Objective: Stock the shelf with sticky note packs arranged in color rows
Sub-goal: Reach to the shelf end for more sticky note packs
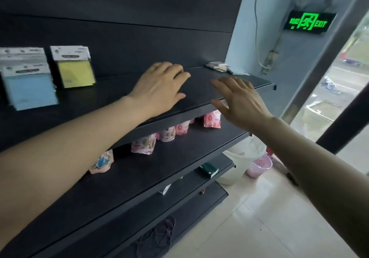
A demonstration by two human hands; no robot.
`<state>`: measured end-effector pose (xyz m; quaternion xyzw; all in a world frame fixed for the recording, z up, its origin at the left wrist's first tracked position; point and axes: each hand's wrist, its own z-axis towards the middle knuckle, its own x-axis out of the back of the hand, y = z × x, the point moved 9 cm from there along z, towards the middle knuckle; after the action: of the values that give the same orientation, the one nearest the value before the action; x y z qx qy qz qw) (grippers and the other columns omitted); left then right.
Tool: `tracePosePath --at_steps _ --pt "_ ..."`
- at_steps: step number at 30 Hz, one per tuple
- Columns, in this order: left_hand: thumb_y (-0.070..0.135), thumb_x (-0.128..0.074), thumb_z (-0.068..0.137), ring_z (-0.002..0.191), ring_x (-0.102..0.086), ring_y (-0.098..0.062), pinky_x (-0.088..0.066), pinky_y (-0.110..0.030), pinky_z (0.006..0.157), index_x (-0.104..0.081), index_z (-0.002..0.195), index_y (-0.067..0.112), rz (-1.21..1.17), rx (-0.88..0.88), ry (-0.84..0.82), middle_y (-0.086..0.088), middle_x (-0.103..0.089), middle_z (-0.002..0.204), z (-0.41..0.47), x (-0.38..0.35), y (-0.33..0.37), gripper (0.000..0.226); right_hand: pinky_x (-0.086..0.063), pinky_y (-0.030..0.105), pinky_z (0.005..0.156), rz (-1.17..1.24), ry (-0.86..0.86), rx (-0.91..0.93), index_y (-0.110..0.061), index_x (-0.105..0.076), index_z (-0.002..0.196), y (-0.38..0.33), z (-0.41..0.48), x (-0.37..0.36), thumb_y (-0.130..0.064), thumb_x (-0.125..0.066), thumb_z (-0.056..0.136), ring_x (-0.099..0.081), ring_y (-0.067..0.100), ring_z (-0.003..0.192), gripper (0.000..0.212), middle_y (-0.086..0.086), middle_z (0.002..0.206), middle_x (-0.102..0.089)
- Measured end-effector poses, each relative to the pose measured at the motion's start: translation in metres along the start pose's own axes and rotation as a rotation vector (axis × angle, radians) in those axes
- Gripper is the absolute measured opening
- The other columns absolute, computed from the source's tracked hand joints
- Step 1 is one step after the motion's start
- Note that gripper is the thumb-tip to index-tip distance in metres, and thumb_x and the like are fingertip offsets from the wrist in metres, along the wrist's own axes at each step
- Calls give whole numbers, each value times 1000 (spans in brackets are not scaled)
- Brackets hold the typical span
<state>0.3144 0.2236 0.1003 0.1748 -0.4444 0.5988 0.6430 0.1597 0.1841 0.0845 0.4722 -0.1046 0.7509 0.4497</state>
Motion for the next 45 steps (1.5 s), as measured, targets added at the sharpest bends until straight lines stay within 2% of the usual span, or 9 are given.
tracePosePath --at_steps 4,9,18,29,35,39,41,43,45 --pt "43 -52 93 127 -42 -28 -33 -41 109 -41 141 16 -25 -47 -25 -5 -47 137 60 -40 38 56 -32 43 109 1 -60 -83 -24 -36 146 68 -11 -30 -51 -40 98 -43 28 132 55 5 142 -48" --pt "43 -48 95 131 -39 -25 -32 -38 109 -37 144 18 -74 -72 -54 -4 -42 143 135 -96 67 56 -33 43 109 49 -69 -188 -21 -35 148 147 -7 -74 -50 -42 98 -42 30 133 58 8 144 -46" --pt "42 -48 96 129 -39 -25 -39 -38 102 -35 144 18 -68 -68 -121 -3 -40 144 266 -192 70 56 -36 42 104 62 -80 -260 -18 -39 145 260 42 -147 -49 -46 96 -45 32 129 58 7 144 -47" --pt "43 -47 96 128 -40 -27 -43 -41 97 -41 140 17 -34 82 -295 -4 -42 143 366 -305 48 51 -36 41 102 136 -131 -190 -18 -41 144 347 107 -230 -47 -48 96 -47 32 127 56 8 137 -51" --pt "41 -35 101 139 -25 -26 -35 -44 107 -25 148 18 -108 239 -469 -7 -26 153 417 -372 31 54 -38 42 101 259 -178 -120 -22 -39 144 387 138 -270 -45 -46 97 -49 31 123 53 5 138 -49" --pt "34 -29 104 143 -20 -24 -29 -42 112 -18 151 19 -155 252 -543 -5 -22 157 427 -402 31 51 -37 42 102 289 -242 -47 -26 -35 145 402 157 -298 -49 -42 97 -49 32 123 53 4 140 -48" --pt "28 -31 104 139 -30 -26 -32 -40 109 -28 148 17 -189 277 -500 -6 -27 154 426 -400 27 45 -39 42 102 301 -275 -27 -28 -34 144 406 167 -311 -53 -42 95 -49 32 123 55 3 141 -47" --pt "26 -35 102 119 -48 -33 -42 -42 94 -42 135 15 -176 294 -433 -10 -40 139 423 -391 21 35 -38 41 103 325 -316 -14 -27 -32 145 407 177 -322 -54 -47 94 -47 31 126 59 2 145 -44" --pt "31 -39 101 100 -55 -35 -44 -41 78 -47 126 14 -131 310 -409 -11 -44 124 419 -384 16 31 -33 38 107 363 -398 -9 -28 -27 149 406 187 -334 -54 -51 92 -40 27 134 67 0 150 -38"
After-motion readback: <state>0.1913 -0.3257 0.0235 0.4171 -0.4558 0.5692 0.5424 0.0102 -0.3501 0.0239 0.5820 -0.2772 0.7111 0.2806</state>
